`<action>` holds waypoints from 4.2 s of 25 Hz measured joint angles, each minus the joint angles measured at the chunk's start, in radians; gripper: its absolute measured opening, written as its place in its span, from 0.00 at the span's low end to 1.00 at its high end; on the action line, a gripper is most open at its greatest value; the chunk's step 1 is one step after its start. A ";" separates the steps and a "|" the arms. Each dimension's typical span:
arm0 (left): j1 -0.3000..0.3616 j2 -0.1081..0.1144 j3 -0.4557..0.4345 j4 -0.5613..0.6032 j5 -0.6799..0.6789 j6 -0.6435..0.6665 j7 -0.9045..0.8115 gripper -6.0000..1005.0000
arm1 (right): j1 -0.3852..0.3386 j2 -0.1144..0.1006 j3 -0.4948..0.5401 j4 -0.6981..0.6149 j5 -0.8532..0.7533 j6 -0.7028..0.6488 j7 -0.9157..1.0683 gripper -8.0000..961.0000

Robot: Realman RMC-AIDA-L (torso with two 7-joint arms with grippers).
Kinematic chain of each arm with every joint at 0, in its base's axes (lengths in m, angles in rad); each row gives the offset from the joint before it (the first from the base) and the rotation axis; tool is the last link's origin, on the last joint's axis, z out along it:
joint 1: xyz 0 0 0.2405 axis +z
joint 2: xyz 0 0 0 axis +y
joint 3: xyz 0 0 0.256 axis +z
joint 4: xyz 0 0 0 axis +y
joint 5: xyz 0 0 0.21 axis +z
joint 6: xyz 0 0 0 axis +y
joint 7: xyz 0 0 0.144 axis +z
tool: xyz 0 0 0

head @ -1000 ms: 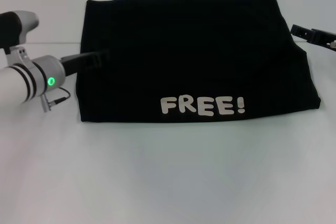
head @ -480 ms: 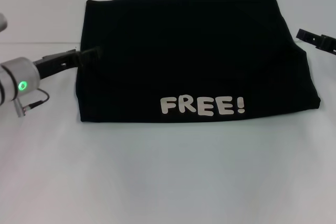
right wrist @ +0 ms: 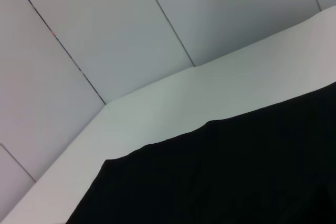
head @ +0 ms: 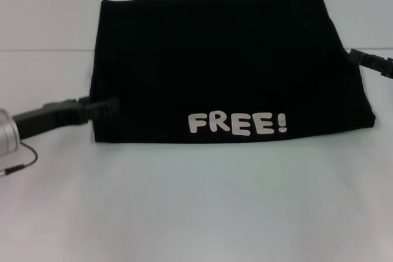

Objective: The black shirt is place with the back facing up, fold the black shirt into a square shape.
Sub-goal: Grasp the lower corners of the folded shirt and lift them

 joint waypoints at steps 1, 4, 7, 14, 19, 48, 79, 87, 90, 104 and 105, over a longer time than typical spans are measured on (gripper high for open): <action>0.012 -0.003 0.019 0.012 0.008 0.008 0.005 0.90 | -0.006 -0.001 0.002 0.000 0.002 -0.005 0.000 0.83; 0.027 -0.012 0.047 0.027 0.040 0.013 0.049 0.90 | -0.017 -0.002 0.003 0.000 0.005 -0.006 0.001 0.83; 0.037 -0.025 0.083 0.028 0.055 0.003 0.133 0.90 | -0.018 -0.001 0.003 0.000 0.005 -0.005 0.001 0.83; 0.039 -0.039 0.143 0.023 0.064 -0.104 0.178 0.89 | -0.019 0.003 0.003 0.000 0.005 -0.005 0.001 0.83; 0.039 -0.055 0.213 0.023 0.066 -0.218 0.181 0.86 | -0.018 0.004 0.003 0.000 0.005 -0.001 0.001 0.83; 0.024 -0.056 0.242 0.025 0.070 -0.262 0.155 0.55 | -0.019 -0.003 0.003 0.000 0.016 0.001 0.001 0.82; 0.015 -0.038 0.242 0.079 0.086 -0.208 0.093 0.01 | 0.027 -0.004 -0.160 -0.026 -0.305 0.163 0.250 0.79; 0.011 -0.037 0.242 0.078 0.086 -0.210 0.093 0.00 | 0.030 0.013 -0.179 -0.031 -0.306 0.180 0.248 0.70; 0.010 -0.037 0.242 0.077 0.086 -0.212 0.093 0.01 | 0.023 0.013 -0.180 -0.032 -0.306 0.176 0.238 0.67; 0.022 -0.037 0.236 0.109 0.086 -0.171 0.023 0.01 | -0.007 -0.001 -0.151 -0.049 -0.295 0.075 0.204 0.16; 0.028 -0.036 0.236 0.126 0.086 -0.149 0.007 0.01 | -0.016 -0.002 -0.146 -0.061 -0.293 0.052 0.202 0.13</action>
